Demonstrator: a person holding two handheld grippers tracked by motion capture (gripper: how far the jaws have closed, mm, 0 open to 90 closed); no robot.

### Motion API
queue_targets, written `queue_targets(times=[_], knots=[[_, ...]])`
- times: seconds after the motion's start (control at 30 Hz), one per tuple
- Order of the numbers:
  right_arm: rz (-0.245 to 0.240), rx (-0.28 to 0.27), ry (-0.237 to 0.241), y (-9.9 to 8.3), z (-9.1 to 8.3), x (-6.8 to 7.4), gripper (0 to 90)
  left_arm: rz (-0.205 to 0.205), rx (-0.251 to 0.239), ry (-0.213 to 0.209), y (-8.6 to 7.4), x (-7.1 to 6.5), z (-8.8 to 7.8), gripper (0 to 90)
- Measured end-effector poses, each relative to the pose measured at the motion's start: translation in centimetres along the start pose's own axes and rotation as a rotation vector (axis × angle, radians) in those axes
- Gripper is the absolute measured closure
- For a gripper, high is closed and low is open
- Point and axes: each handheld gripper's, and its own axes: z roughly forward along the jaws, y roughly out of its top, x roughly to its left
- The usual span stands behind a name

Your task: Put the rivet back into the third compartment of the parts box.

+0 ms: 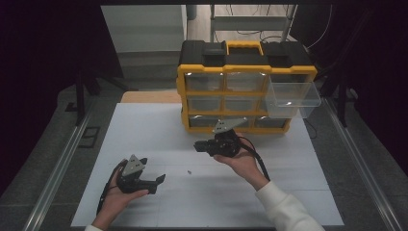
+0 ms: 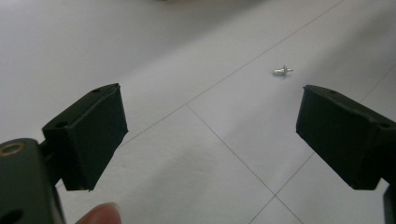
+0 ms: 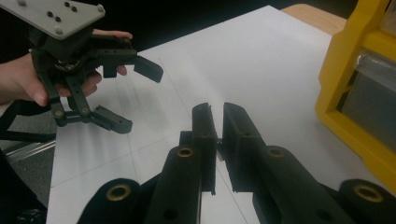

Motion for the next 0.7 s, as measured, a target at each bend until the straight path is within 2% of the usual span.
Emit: queue_targets(times=[0.7], knots=[[-0.013, -0.077, -0.012, 1.5, -2.0, 0.7, 83.7, 0.004, 0.005, -0.002, 0.0, 0.0, 0.1, 9.1]])
